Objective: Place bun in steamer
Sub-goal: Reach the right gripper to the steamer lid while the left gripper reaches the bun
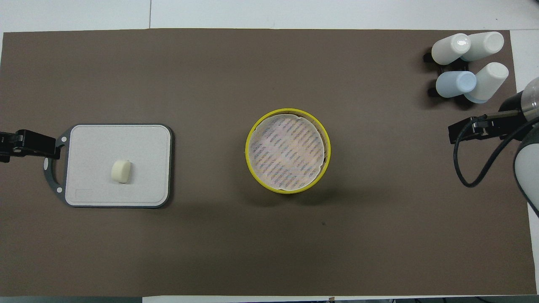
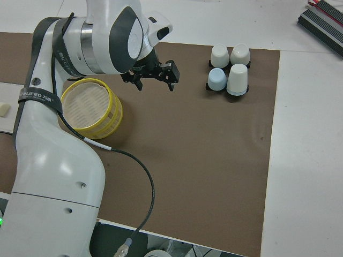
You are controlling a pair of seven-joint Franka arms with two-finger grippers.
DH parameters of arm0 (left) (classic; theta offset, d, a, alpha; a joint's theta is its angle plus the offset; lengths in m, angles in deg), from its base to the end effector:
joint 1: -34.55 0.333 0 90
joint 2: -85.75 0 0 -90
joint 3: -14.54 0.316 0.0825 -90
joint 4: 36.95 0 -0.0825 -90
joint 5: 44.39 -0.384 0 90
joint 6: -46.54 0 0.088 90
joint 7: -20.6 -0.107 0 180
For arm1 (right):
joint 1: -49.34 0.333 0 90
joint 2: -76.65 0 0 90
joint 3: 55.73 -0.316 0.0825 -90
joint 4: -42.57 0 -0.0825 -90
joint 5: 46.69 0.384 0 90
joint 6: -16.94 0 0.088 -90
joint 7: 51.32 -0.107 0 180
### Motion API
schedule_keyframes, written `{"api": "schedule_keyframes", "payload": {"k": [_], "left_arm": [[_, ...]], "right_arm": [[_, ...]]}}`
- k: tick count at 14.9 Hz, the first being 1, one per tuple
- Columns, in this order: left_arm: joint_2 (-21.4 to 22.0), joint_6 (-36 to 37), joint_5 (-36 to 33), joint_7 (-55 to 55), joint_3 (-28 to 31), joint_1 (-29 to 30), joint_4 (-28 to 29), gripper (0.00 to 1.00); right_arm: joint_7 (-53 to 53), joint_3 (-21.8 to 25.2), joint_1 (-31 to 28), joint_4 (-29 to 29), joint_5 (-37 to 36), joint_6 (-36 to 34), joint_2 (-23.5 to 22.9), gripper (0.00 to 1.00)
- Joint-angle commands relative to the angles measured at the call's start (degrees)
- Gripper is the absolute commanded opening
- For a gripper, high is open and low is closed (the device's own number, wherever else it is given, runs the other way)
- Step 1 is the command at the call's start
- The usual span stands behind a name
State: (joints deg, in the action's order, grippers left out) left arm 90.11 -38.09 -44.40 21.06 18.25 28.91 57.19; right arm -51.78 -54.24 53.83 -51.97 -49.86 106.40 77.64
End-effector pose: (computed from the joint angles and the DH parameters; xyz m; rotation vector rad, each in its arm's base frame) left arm 0.5198 -0.0162 0.6238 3.1353 -0.0408 -0.1414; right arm 0.5451 0.0225 0.5961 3.0819 0.0706 -0.1075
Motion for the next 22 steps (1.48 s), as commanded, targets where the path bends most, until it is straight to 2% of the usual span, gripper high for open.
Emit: {"api": "schedule_keyframes", "payload": {"k": [1,5,7,9,11,13,14,15,16,19,20,22], "left_arm": [[1.0,-0.5,-0.1,-0.1,0.3,-0.3,1.1,1.00],[1.1,-0.8,-0.1,-0.3,0.3,-0.3,1.3,1.00],[2.7,-4.1,-0.1,-0.4,0.3,-0.3,5.3,1.00],[7.0,-12.5,-0.2,-0.6,0.3,-0.3,16.5,1.00],[10.0,-24.5,-0.2,-1.0,0.3,-0.3,30.2,1.00],[8.6,-35.0,-0.2,-3.6,0.3,-0.3,38.2,1.00],[5.8,-39.7,-0.2,-4.7,0.3,-0.8,40.5,1.00],[3.7,-43.6,-0.2,-5.3,0.3,-0.8,41.8,1.00],[1.6,-47.3,-0.2,-5.7,0.3,-0.8,43.1,1.00],[-3.0,-54.8,-0.2,-5.8,0.2,-1.0,44.4,1.00],[-3.9,-56.3,-0.2,-5.8,0.2,-1.0,44.5,1.00],[-4.3,-56.7,-0.2,-6.6,0.2,-1.6,44.6,1.00]], "right_arm": [[1.3,-0.6,-0.9,-1.0,0.4,0.7,0.6,1.00],[0.6,-0.8,-0.2,-1.3,0.4,-0.3,1.0,1.00],[0.8,-0.9,-0.8,0.2,0.4,-2.0,1.2,1.00],[0.8,-0.9,-0.2,0.1,0.4,-2.6,1.3,1.00],[1.0,-1.4,0.2,0.1,0.4,-3.3,1.6,1.00],[0.7,-3.3,1.0,0.7,3.8,-2.9,2.0,1.00],[-0.1,-4.6,3.4,0.9,5.4,0.8,1.5,1.00],[-2.9,-4.7,7.0,1.4,6.3,1.8,-0.1,1.00],[-8.5,-4.7,11.3,4.1,7.2,2.2,-3.7,1.00],[-20.4,-4.1,22.6,22.5,5.1,1.1,-21.9,1.00],[-21.8,-4.0,26.5,24.1,2.7,2.8,-25.4,1.00],[-30.4,-4.3,30.0,25.2,2.3,10.6,-30.8,1.00]]}}
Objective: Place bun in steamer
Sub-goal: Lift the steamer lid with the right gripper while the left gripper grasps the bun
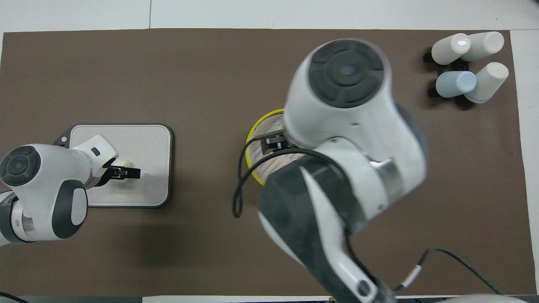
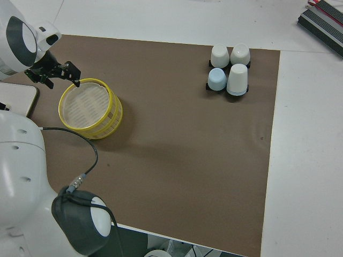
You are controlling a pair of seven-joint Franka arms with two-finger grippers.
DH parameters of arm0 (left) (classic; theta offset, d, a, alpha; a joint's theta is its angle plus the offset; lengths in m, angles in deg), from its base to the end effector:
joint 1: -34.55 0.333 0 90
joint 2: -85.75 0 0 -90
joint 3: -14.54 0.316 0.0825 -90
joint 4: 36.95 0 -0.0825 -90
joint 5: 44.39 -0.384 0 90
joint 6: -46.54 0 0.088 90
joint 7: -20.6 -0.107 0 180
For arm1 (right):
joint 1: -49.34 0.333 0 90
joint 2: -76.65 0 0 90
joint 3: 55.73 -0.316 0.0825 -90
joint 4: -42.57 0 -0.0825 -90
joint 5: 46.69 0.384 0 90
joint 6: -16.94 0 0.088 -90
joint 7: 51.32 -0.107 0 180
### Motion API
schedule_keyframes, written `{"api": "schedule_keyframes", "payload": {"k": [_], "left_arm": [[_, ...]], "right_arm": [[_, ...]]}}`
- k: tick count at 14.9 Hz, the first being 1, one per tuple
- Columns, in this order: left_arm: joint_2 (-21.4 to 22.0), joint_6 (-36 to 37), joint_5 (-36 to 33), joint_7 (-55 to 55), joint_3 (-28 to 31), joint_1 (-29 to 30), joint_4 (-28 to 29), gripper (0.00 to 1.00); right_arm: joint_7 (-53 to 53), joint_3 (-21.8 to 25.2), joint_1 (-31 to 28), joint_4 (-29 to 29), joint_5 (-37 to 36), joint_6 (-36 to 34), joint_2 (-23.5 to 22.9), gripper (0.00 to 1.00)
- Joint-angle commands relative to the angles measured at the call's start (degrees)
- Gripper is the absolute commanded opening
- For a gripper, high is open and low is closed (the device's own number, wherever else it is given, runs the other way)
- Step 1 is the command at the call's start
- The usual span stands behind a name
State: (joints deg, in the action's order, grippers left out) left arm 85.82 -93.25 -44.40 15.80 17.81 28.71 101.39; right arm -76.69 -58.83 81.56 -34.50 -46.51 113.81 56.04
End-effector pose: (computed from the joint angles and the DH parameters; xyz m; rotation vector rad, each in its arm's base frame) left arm 0.4896 -0.0220 0.3128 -3.1342 0.2021 -0.0417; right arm 0.5470 0.3807 0.5222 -3.1178 -0.2656 0.0359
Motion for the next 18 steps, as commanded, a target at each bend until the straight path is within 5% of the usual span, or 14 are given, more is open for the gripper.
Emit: {"api": "schedule_keyframes", "payload": {"k": [1,4,6,11,14,15,17,18], "left_arm": [[0.0,-1.5,-0.2,-2.3,0.7,-1.6,0.6,1.00],[0.1,-1.5,-0.2,-3.2,0.7,-1.6,1.3,0.60],[0.1,-1.4,-0.2,-3.1,0.7,-1.6,1.3,0.44],[-0.6,2.1,-0.2,-2.2,0.7,-1.6,-2.3,0.43],[-0.9,17.6,1.3,1.8,0.3,-1.7,-14.4,0.44],[-1.0,22.3,1.8,3.9,0.1,-1.7,-18.7,0.44],[-0.9,32.5,1.9,7.3,0.0,-2.2,-27.0,0.44],[-0.8,36.7,1.9,8.4,-0.1,-2.3,-30.5,0.44]], "right_arm": [[-8.2,0.2,3.2,7.8,-1.1,7.3,-11.7,1.00],[-8.7,0.2,5.0,5.8,-1.6,11.4,-13.0,1.00],[-9.1,0.3,5.4,1.3,-1.9,13.0,-11.9,1.00],[-11.6,0.2,6.2,-7.2,-1.7,18.7,-8.8,1.00],[-10.6,0.1,6.0,-11.3,-1.7,23.2,-7.4,1.00],[-9.8,0.1,5.8,-11.2,-1.7,22.9,-7.4,0.94],[-7.6,0.1,5.5,-10.6,-0.9,22.1,-7.5,0.34],[-7.6,0.1,5.4,-10.3,-0.9,21.1,-7.5,0.11]]}}
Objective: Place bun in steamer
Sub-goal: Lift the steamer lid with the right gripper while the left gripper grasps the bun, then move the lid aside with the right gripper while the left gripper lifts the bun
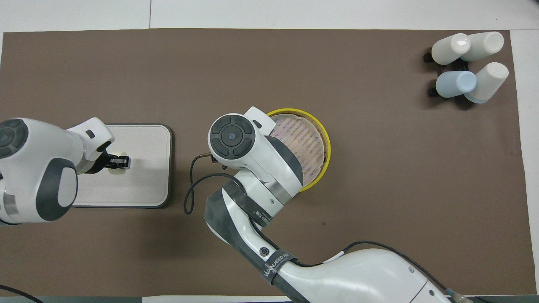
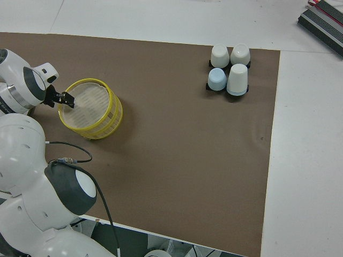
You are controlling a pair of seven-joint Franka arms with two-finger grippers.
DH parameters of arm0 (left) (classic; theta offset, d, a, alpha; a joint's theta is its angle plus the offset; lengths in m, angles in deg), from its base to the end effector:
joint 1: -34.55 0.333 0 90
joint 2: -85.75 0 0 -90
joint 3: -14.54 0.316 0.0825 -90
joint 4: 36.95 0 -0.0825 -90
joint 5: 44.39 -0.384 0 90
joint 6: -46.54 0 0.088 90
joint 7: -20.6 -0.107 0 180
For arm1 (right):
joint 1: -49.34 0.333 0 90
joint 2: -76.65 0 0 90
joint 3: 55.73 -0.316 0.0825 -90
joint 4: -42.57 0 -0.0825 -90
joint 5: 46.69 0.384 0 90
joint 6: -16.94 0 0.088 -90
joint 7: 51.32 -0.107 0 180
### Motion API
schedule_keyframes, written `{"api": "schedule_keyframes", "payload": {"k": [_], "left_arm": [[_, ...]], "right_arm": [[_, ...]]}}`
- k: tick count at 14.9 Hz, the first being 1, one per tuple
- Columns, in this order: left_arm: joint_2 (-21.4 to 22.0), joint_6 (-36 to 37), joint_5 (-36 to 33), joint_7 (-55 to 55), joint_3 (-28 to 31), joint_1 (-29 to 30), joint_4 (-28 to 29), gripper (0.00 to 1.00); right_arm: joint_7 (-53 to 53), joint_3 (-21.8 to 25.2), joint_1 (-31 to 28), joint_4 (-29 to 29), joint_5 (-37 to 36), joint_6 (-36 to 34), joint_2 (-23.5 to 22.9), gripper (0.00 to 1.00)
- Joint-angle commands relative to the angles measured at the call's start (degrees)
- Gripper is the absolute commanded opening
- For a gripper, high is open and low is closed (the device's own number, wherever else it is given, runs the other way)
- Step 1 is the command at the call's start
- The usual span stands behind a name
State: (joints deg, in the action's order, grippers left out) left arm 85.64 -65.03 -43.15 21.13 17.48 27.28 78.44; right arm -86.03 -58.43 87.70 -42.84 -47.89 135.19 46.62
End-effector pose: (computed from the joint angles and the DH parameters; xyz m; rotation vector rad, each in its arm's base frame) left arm 0.5440 -0.0427 0.4452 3.1216 -0.0900 -0.1083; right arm 0.5358 0.4581 0.3726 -3.1019 -0.1760 -0.0564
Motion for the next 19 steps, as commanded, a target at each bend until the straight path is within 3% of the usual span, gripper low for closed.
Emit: {"api": "schedule_keyframes", "payload": {"k": [1,4,7,9,12,16,19], "left_arm": [[-0.6,12.1,0.7,4.1,0.0,-1.2,-10.8,0.44],[-0.7,16.4,0.9,10.5,-1.2,-2.9,-15.9,0.44],[-0.8,15.2,0.9,16.8,-1.6,-5.5,-16.1,0.44],[-0.8,13.5,1.0,21.8,-1.7,-8.7,-15.9,0.44],[-0.9,12.8,2.6,24.3,-1.7,-9.8,-16.2,0.43],[-0.9,11.0,3.2,27.3,-2.6,-10.7,-16.1,0.43],[-5.0,4.6,2.6,39.3,-2.8,-20.5,-15.6,0.43]], "right_arm": [[1.8,-0.3,-0.8,-1.0,0.5,-2.0,1.9,0.00],[1.8,-0.1,-1.1,1.8,0.6,-6.1,1.7,0.00],[2.0,-0.1,-1.2,2.0,0.5,-6.3,1.6,0.00],[3.9,0.5,-2.0,4.1,-0.6,-11.0,1.5,0.00],[18.7,0.7,-9.9,11.0,-0.6,-23.0,2.2,0.00],[37.7,0.9,-21.5,8.3,-1.1,-30.3,6.9,0.00],[41.7,0.9,-25.5,6.1,-1.2,-31.9,8.1,0.00]]}}
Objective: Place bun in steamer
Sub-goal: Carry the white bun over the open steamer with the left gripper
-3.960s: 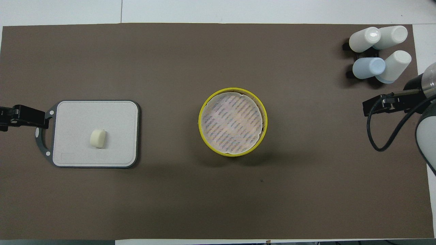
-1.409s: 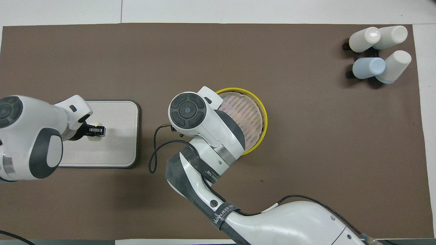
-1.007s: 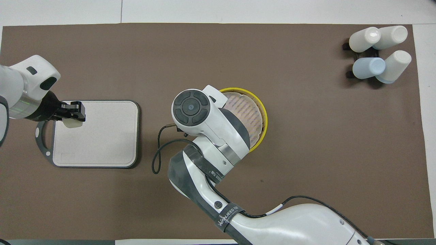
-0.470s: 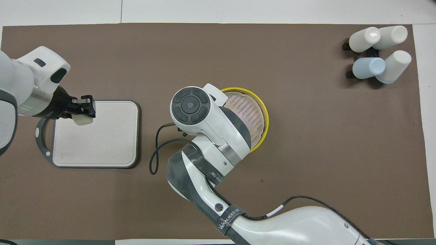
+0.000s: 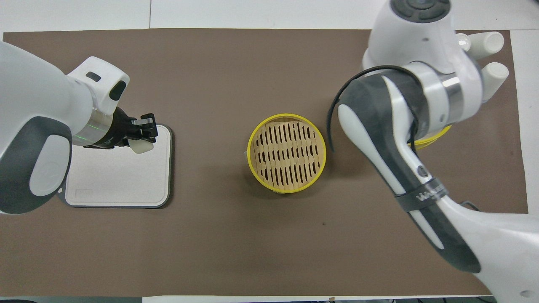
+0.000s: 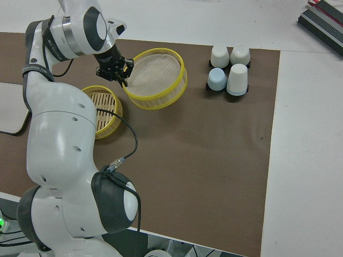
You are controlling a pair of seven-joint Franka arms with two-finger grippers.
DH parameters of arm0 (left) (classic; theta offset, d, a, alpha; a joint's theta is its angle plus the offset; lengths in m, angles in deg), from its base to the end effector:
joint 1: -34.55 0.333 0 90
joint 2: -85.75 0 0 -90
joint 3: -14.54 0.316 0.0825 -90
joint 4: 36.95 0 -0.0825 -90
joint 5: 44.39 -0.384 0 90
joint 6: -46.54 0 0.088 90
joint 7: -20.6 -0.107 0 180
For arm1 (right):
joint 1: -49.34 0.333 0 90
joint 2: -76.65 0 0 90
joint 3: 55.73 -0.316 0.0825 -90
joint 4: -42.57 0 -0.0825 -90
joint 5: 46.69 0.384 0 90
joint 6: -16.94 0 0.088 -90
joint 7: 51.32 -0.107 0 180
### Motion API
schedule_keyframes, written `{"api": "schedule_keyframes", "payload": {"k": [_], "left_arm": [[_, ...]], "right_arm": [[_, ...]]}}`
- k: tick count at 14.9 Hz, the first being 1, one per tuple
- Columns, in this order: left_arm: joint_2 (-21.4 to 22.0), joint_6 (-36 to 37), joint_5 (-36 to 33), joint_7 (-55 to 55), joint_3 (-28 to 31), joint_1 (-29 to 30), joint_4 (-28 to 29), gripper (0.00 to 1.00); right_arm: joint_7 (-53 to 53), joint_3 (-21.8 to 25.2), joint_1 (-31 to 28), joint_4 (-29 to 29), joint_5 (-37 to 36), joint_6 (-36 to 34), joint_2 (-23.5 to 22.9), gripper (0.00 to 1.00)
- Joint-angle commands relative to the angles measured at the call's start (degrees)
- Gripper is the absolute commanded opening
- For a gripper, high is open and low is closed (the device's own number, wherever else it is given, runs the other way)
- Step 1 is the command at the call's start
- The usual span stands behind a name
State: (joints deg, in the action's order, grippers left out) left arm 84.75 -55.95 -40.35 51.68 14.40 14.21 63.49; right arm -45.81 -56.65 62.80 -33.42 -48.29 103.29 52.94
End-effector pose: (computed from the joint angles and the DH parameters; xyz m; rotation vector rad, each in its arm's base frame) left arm 0.5325 -0.2053 0.5470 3.0561 0.3061 -0.0208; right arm 0.6366 0.1581 0.4814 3.0352 0.5336 -0.3569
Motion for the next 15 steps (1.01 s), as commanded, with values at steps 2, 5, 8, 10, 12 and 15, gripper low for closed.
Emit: {"api": "schedule_keyframes", "payload": {"k": [2,5,8,10,12,15], "left_arm": [[-9.2,-11.1,-0.3,16.8,0.4,-13.1,-0.8,0.43],[-13.6,-21.3,-0.8,22.6,0.4,-19.0,2.0,0.43],[-20.6,-27.0,-6.6,30.1,0.4,-23.5,1.2,0.43],[-21.6,-28.7,-8.0,31.4,0.4,-24.5,2.5,0.43],[-21.6,-29.4,-8.0,32.0,0.4,-24.4,2.6,0.47],[-21.5,-28.8,-8.0,32.6,0.6,-24.4,2.6,1.00]], "right_arm": [[4.4,-1.0,-2.4,-4.4,-0.8,0.0,2.3,0.00],[5.3,-0.9,-3.1,-5.9,-0.8,1.0,2.7,0.00],[6.3,-0.9,-3.9,-7.3,-0.8,1.7,3.2,0.00],[6.3,-0.9,-3.8,-7.3,-0.8,1.8,3.2,0.00],[6.1,-1.0,-3.8,-7.3,-0.8,1.7,3.2,0.00],[6.1,-1.0,-3.8,-7.3,-0.7,1.7,3.2,0.00]]}}
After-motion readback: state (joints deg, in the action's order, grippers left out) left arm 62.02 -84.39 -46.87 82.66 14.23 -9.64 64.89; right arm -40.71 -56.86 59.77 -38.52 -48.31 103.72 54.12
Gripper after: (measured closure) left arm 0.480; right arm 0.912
